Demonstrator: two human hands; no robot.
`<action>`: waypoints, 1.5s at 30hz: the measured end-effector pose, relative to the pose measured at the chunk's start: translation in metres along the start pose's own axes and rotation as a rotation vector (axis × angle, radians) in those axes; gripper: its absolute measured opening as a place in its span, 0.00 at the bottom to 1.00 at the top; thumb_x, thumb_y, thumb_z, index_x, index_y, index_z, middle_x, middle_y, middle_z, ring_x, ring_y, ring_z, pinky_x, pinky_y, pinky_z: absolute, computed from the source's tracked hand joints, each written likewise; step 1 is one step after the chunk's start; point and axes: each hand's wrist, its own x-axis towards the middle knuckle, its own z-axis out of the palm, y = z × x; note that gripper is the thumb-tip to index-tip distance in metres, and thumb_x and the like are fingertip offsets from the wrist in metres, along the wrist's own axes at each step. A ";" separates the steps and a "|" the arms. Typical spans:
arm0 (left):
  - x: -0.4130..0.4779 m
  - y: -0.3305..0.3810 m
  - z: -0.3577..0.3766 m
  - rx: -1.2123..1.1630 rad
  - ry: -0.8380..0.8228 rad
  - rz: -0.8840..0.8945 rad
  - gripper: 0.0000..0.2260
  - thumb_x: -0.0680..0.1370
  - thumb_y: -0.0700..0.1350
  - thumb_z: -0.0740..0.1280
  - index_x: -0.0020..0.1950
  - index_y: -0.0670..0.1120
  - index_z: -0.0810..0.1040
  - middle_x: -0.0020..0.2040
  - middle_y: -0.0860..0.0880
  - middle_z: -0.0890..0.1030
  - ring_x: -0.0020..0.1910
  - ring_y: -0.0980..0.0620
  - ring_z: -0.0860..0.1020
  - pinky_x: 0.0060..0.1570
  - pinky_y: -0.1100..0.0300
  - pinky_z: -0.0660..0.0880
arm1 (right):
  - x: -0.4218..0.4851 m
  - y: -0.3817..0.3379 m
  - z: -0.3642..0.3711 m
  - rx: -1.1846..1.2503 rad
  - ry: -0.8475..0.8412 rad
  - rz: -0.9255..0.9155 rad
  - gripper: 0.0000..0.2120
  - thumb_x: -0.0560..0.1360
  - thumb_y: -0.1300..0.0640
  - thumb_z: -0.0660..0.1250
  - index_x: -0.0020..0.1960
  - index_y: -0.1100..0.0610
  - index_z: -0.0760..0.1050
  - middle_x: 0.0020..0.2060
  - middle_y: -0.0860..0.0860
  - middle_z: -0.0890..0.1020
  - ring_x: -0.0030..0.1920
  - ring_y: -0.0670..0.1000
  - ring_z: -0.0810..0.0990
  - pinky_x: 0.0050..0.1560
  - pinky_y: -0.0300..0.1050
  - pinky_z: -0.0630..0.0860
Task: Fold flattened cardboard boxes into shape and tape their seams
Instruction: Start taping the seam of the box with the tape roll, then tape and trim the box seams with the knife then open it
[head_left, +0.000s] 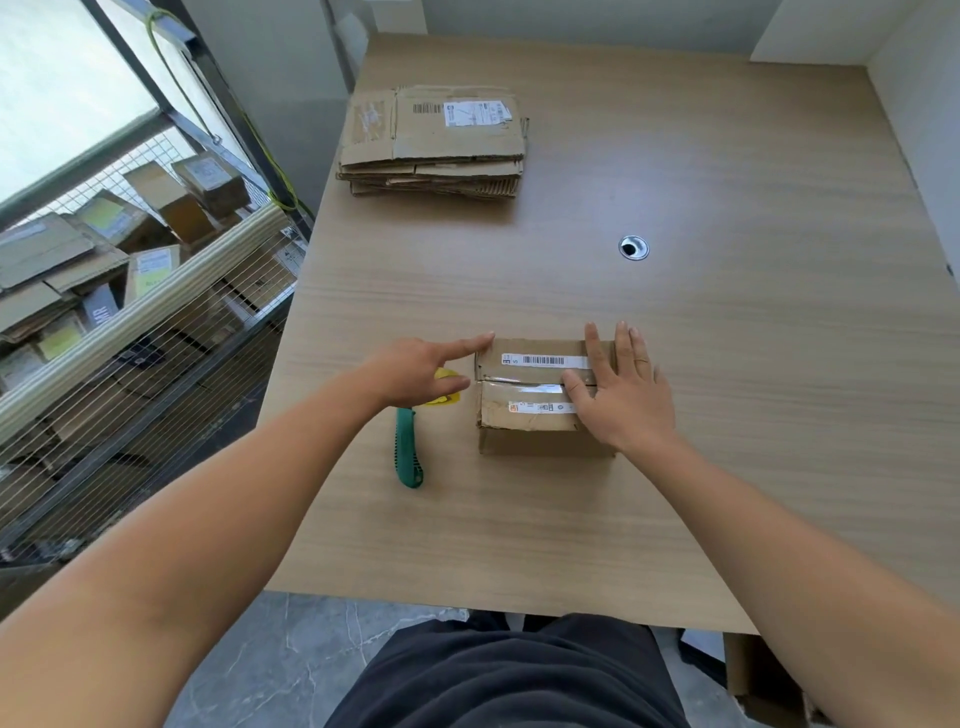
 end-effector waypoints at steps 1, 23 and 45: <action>0.000 0.001 0.001 0.004 0.016 0.003 0.29 0.81 0.63 0.60 0.72 0.78 0.42 0.58 0.47 0.83 0.57 0.43 0.78 0.48 0.56 0.68 | 0.002 -0.002 -0.003 -0.017 -0.008 0.000 0.34 0.78 0.29 0.38 0.79 0.37 0.29 0.81 0.49 0.33 0.79 0.49 0.29 0.80 0.61 0.39; 0.003 0.021 0.012 0.014 0.107 -0.049 0.29 0.79 0.65 0.59 0.76 0.74 0.47 0.34 0.56 0.72 0.46 0.45 0.78 0.42 0.54 0.72 | -0.052 -0.034 0.005 0.392 0.607 -0.762 0.25 0.78 0.54 0.67 0.72 0.64 0.72 0.74 0.58 0.71 0.78 0.60 0.63 0.78 0.61 0.59; 0.027 -0.005 -0.008 0.154 0.069 0.238 0.28 0.78 0.67 0.59 0.77 0.70 0.54 0.50 0.46 0.81 0.55 0.42 0.78 0.42 0.54 0.68 | -0.113 -0.161 0.121 0.643 -0.081 0.099 0.08 0.77 0.46 0.59 0.48 0.50 0.68 0.40 0.52 0.76 0.37 0.52 0.75 0.36 0.51 0.70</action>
